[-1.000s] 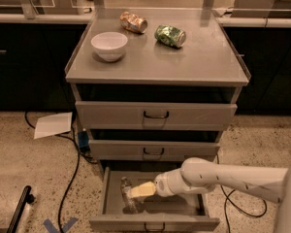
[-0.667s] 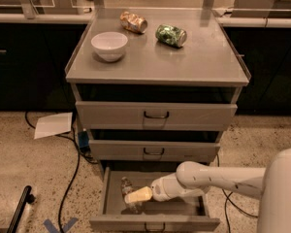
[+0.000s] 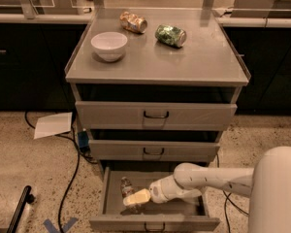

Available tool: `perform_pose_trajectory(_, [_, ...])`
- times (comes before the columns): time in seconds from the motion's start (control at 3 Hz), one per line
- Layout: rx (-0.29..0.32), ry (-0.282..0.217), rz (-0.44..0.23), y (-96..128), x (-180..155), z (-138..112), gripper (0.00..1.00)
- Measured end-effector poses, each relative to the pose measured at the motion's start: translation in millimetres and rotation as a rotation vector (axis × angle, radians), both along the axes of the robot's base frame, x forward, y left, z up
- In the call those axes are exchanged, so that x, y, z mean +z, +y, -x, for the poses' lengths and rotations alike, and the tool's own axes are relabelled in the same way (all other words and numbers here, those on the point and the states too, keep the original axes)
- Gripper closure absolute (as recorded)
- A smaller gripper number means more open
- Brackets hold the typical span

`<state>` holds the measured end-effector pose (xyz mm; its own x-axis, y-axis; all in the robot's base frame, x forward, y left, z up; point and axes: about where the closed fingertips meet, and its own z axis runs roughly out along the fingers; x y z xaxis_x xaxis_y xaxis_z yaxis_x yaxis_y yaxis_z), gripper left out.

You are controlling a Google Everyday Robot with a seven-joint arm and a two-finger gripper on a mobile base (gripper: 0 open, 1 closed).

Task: Pick water bottle from bottom drawer and place on counter

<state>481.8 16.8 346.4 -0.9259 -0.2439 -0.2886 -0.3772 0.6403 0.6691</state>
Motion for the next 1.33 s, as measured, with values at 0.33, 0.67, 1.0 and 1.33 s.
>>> perform_pose_trajectory(0.33, [-0.031,0.032,-0.002,-5.9,-26.4,-6.4,0.00])
perform_pose_trajectory(0.67, [-0.025,0.080,-0.024,6.8,-68.7,-19.4,0.00])
perform_pose_trajectory(1.0, [-0.023,0.114,-0.043,19.6,-105.4,-33.6,0.00])
perform_pose_trajectory(1.33, [-0.043,0.130,-0.071,25.0,-129.4,-43.1,0.00])
